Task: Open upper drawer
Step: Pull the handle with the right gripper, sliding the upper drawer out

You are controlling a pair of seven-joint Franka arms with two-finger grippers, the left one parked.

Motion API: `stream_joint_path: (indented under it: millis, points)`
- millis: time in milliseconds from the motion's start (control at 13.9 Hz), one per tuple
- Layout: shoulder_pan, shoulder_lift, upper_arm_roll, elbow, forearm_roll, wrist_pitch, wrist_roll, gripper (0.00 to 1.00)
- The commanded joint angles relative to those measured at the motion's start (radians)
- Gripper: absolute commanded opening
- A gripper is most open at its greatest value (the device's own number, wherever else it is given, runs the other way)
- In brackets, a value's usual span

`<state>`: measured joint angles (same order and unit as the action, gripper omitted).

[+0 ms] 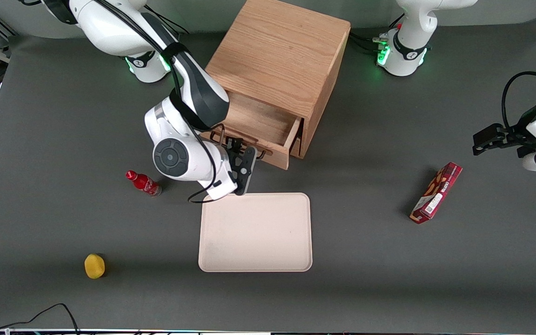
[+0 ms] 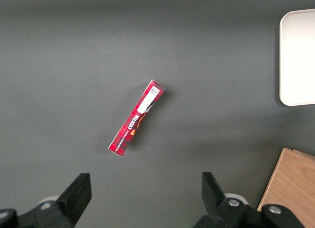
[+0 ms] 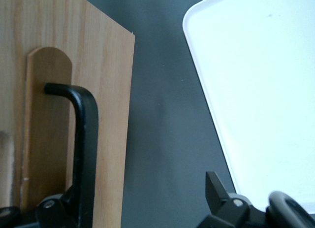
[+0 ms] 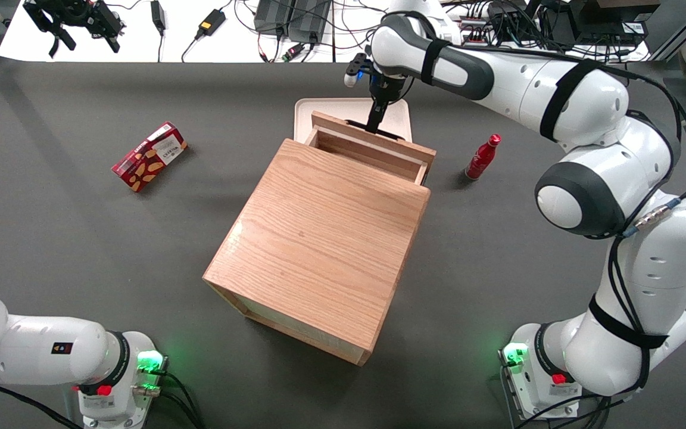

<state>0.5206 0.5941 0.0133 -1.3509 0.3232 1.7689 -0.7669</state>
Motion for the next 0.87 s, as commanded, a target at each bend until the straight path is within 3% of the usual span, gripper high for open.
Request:
stream_joint_path:
  millis: [0,794]
  points:
    - [-0.017,0.046,-0.003,0.078,-0.027,-0.011,-0.019,1.00]
    - [-0.060,0.118,-0.003,0.188,-0.092,-0.011,-0.020,1.00]
